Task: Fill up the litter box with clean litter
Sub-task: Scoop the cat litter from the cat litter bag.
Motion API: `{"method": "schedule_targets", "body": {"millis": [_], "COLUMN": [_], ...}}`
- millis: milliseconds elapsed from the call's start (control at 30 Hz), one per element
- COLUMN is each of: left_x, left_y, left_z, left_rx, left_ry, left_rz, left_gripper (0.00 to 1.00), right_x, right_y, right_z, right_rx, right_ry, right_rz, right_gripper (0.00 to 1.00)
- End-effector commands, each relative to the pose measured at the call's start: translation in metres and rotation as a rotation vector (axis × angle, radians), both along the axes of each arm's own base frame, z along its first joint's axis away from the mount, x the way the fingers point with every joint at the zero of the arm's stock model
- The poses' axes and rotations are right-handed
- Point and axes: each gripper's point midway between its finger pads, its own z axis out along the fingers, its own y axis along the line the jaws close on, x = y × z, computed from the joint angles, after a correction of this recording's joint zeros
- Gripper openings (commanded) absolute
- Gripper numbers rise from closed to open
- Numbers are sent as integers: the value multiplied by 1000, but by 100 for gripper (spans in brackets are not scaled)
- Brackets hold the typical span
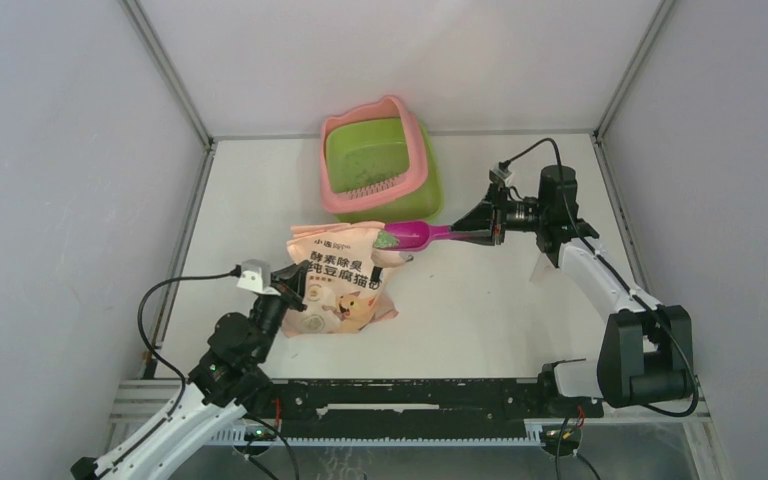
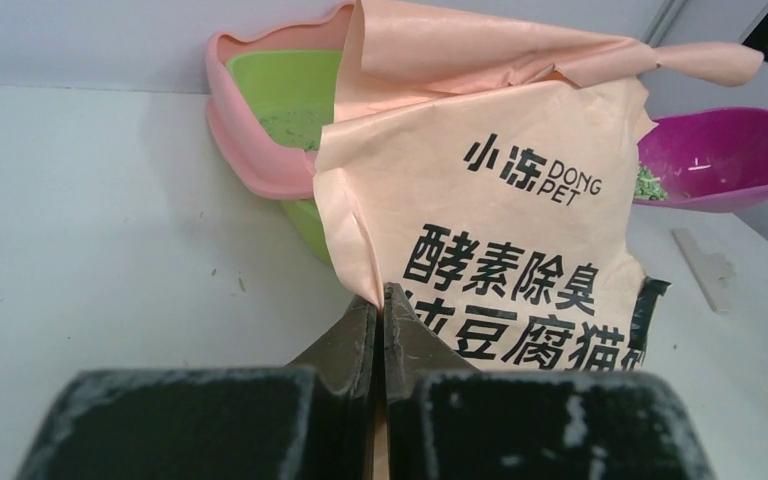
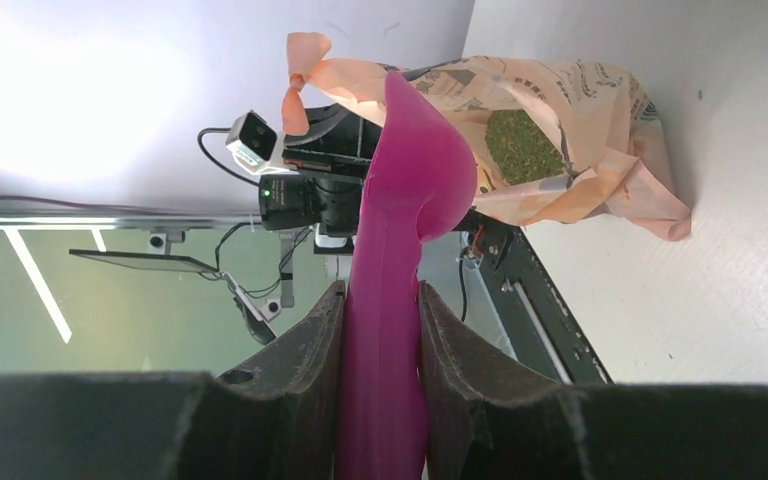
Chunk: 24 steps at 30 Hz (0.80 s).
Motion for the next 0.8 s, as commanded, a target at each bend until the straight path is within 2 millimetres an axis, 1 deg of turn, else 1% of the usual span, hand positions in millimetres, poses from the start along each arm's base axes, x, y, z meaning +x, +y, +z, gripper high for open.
{"method": "schedule_targets", "body": {"millis": [0,100,467,600,733,767], "left_x": [-2,-1,-4,-2,-3,-3], "left_y": [1,1,6,4,4,5], "left_z": [71,73,91,92,91,90], "left_rx": [-112,-113,-112,-103,-107,-107], "left_ry": [-176,-183,-219,-216,-213,-211], "left_rz": [-6,-2,9,6,5,6], "left_gripper": [0,0,0,0,0,0], "right_x": [7,12,45,69,103,112], "right_y": [-3,-4,-9,-9,-8,-7], "right_z": [10,9,3,15,28,29], "right_rx": [28,32,60,74,66,61], "right_ry": [-46,-36,6,1,-16,-16], "right_rz": [-2,-13,-68,-100,-145,-157], "right_gripper": [0,0,0,0,0,0]}}
